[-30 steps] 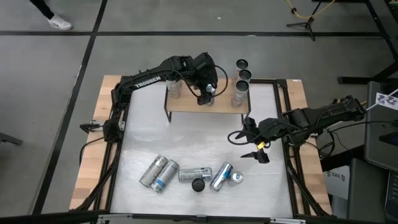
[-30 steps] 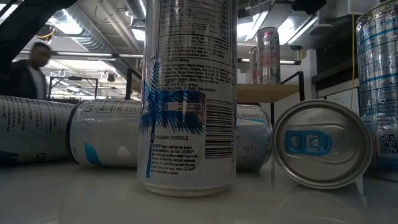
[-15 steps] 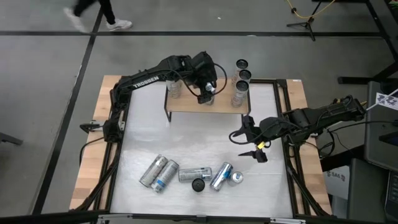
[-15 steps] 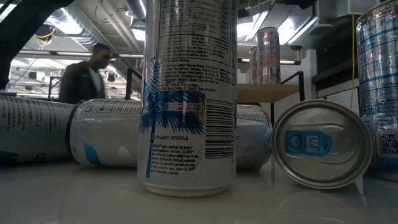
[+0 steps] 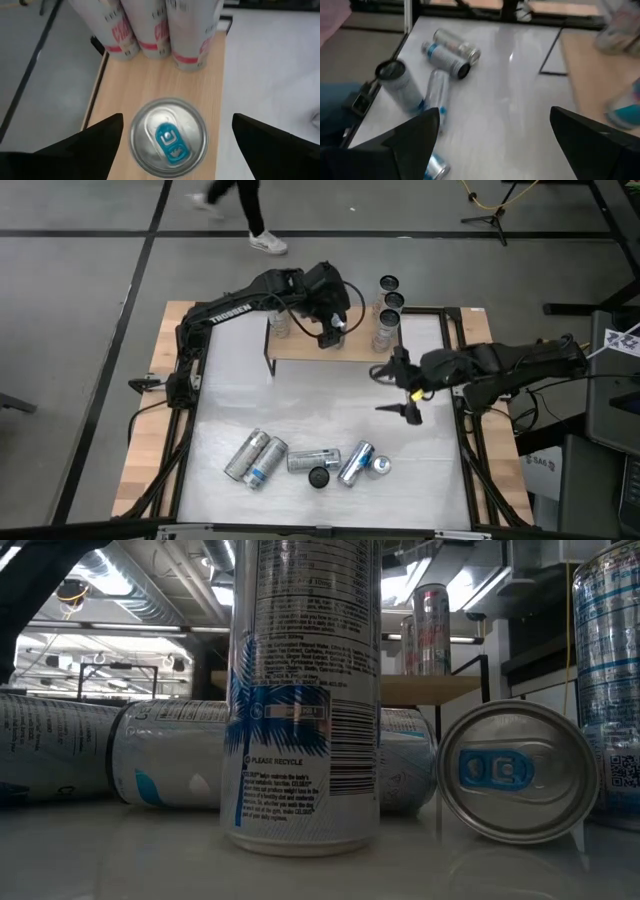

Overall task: Sort soda cans
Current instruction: Put the top blue soda can on the shelf

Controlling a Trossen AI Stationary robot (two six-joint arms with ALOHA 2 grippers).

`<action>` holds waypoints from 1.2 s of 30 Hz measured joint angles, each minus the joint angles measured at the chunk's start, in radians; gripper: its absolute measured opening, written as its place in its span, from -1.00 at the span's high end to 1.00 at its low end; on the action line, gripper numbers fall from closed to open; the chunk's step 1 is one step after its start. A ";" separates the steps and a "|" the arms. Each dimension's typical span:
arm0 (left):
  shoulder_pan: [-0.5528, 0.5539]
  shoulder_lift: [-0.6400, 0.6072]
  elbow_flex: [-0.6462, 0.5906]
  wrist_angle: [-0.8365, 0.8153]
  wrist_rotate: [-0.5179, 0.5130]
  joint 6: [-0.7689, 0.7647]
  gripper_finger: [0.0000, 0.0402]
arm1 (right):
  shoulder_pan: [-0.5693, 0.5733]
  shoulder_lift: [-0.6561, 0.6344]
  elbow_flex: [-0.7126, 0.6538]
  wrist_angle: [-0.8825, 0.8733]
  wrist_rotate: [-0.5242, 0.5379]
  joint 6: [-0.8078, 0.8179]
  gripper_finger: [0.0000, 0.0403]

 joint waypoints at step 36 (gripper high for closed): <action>-0.081 -0.238 -0.083 -0.215 0.030 -0.008 -0.83 | -0.498 0.444 0.489 -0.159 -0.167 -0.504 -0.87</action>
